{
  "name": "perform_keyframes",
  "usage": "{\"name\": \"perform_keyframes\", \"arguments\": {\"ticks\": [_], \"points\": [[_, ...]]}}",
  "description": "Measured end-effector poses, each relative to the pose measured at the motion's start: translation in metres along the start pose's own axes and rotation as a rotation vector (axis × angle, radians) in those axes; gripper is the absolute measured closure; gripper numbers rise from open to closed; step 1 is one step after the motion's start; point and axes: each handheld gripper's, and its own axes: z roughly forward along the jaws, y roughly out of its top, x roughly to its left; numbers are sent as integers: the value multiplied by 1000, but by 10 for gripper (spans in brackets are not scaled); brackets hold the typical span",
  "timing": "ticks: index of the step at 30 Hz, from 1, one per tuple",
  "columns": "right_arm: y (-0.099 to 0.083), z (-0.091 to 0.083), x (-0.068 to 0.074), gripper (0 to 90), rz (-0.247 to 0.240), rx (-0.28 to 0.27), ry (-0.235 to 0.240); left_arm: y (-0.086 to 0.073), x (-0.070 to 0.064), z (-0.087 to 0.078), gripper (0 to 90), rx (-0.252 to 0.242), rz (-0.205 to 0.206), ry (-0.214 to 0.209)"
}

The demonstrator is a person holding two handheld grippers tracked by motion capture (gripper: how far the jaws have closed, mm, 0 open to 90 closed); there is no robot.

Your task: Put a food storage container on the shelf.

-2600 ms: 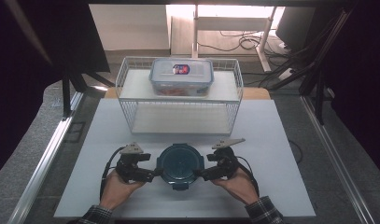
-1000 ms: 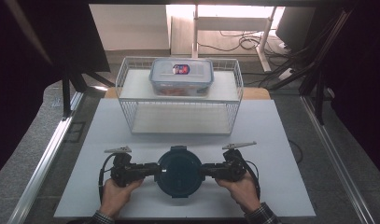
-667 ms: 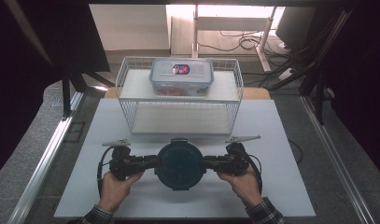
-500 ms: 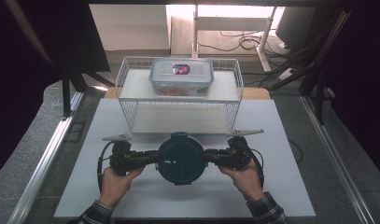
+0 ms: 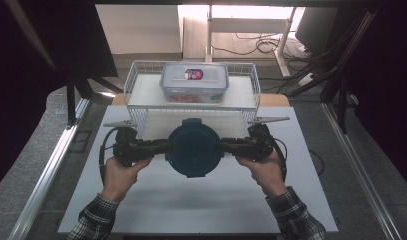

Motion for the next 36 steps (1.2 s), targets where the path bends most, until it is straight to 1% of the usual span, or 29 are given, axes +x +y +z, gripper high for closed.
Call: {"name": "perform_keyframes", "arguments": {"ticks": [7,8,12,18,21,26,36], "points": [[31,-7,4,573,-20,-21,-6,34,-4,-8,575,-24,20,1],[37,-9,5,573,-26,-26,-8,38,-4,-9,575,-26,23,1],[53,-13,9,573,-44,-35,-14,52,-7,-13,575,-41,33,1],[80,-20,13,573,-60,-51,-13,81,-12,-21,575,-58,51,7],[94,-22,14,573,-71,-60,-13,96,-14,-25,575,-64,59,13],[114,-24,14,573,-76,-73,-8,118,-15,-31,575,-72,76,22],[154,-26,11,573,-92,-102,-8,160,-12,-36,573,-98,82,35]]}}
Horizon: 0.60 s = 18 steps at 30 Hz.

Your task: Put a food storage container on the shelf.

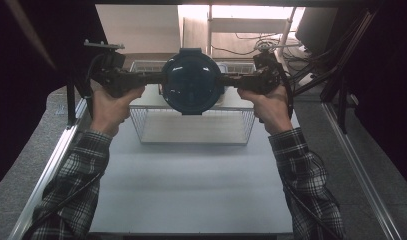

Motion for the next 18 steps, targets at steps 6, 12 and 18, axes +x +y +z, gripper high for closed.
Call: {"name": "perform_keyframes", "arguments": {"ticks": [6,12,18], "points": [[18,1,-6,572,-6,-16,-10,18,4,5,570,-22,-2,6],[28,3,-17,571,6,-31,-17,29,14,14,568,-32,-13,3],[34,10,-30,568,22,-29,-31,33,27,24,566,-30,-41,5]]}}
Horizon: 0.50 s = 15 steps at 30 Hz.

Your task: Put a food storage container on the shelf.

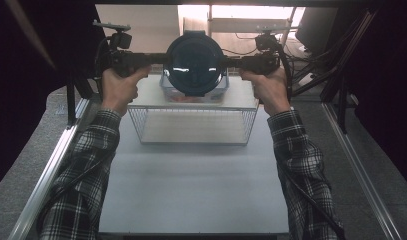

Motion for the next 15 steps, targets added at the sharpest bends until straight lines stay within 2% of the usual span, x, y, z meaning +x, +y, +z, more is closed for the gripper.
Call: {"name": "perform_keyframes", "arguments": {"ticks": [2,8,11,15], "points": [[2,3,-2,567,3,4,-7,0,4,2,565,-5,-19,-1],[5,10,-8,564,21,1,-12,2,14,5,564,-10,-42,-8],[7,12,-7,552,5,1,-30,3,14,6,559,-5,-12,0],[7,14,-7,549,2,14,-33,5,15,7,557,-12,-4,2]]}}
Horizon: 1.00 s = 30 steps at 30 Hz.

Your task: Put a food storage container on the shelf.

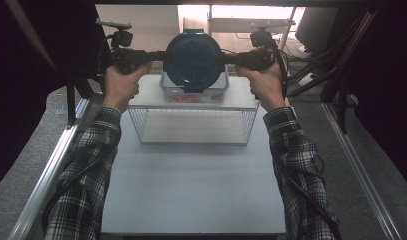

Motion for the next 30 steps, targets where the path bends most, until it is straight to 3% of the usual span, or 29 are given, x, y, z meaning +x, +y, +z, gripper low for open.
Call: {"name": "perform_keyframes", "arguments": {"ticks": [9,13,14,16,19,21,24,27,30], "points": [[0,3,-8,535,37,-6,15,2,9,6,552,-25,-36,-18],[1,7,-7,458,30,8,-7,2,3,14,569,40,38,112],[1,9,-6,438,36,13,-25,1,3,16,590,42,42,120],[1,11,-10,464,53,26,-73,0,3,17,591,8,20,96],[-3,9,-22,510,95,5,-49,1,1,18,598,13,30,94],[-3,9,-23,514,90,-3,-51,2,-1,19,589,29,48,112],[0,11,-17,508,49,-11,-120,1,-1,19,572,32,45,108],[2,12,-5,462,-45,-19,-237,1,-2,20,556,33,46,114],[2,7,4,517,-105,-31,-276,0,-4,20,557,28,43,121]]}}
